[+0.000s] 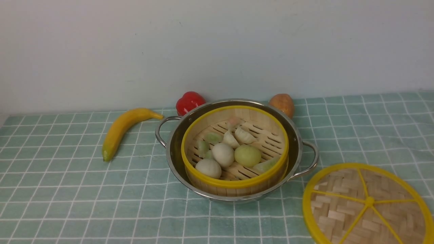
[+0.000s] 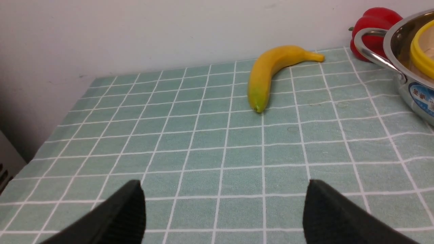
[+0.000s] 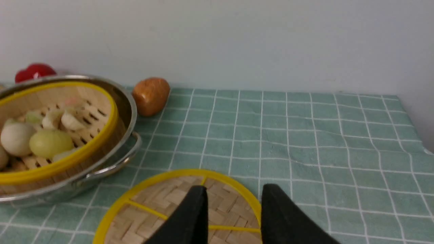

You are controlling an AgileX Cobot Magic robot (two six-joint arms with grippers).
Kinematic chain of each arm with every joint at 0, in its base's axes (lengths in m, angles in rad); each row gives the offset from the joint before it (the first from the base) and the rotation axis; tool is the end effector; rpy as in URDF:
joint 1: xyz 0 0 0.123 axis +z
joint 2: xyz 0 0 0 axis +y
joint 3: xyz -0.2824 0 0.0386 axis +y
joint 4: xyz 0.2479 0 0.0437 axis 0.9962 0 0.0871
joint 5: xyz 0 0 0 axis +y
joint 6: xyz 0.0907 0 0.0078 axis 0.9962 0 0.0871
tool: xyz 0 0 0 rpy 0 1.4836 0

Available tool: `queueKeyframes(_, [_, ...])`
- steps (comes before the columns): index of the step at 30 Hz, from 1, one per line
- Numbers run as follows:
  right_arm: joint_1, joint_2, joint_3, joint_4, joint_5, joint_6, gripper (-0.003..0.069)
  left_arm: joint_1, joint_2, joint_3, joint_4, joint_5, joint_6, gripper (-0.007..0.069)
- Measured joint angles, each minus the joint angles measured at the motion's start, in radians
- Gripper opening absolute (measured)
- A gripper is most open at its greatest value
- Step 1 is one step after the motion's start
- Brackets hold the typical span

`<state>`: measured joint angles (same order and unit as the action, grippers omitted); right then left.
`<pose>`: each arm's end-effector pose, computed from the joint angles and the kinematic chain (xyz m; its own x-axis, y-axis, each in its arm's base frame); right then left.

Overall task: Place the steamer in the pot on the blue tablecloth, and put the lid on the steamer.
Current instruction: 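Move the gripper down to the bamboo steamer lid and grasp its center knob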

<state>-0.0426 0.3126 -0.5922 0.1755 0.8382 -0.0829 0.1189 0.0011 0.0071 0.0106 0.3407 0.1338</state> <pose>0.0505 0.0097 0.3165 -0.4492 0.0540 -0.8918 -0.0580 0.9943 0.0894 0.0534 0.0067 0.1799 -0.2717 0.1119 -0.9559 -0.0839 0.9867 0.1393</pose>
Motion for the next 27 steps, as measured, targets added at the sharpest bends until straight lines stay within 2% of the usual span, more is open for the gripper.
queueKeyframes(7, [0.0,0.048,-0.07,0.146,0.086,-0.08,0.0243,0.0,0.0,0.0,0.0,0.0,0.0,0.0576])
queueKeyframes(9, [0.0,0.125,-0.112,0.184,0.186,-0.09,0.0243,0.0,0.0,0.0,0.0,0.0,0.0,0.0576])
queueKeyframes(13, [0.0,0.272,-0.183,0.184,0.367,-0.1,0.0243,0.0,0.0,0.0,0.0,0.0,0.0,0.0576])
queueKeyframes(19, [0.0,0.419,-0.228,0.189,0.364,-0.16,0.0243,0.0,0.0,0.0,0.0,0.0,0.0,0.0576])
queueKeyframes(23, [0.0,0.568,-0.232,0.244,0.337,-0.232,0.0243,0.0,0.0,0.0,0.0,0.0,0.0,0.0576])
queueKeyframes(27, [0.04,0.708,-0.241,0.244,0.321,-0.285,0.0243,0.0,0.0,0.0,0.0,0.0,0.0,0.0576])
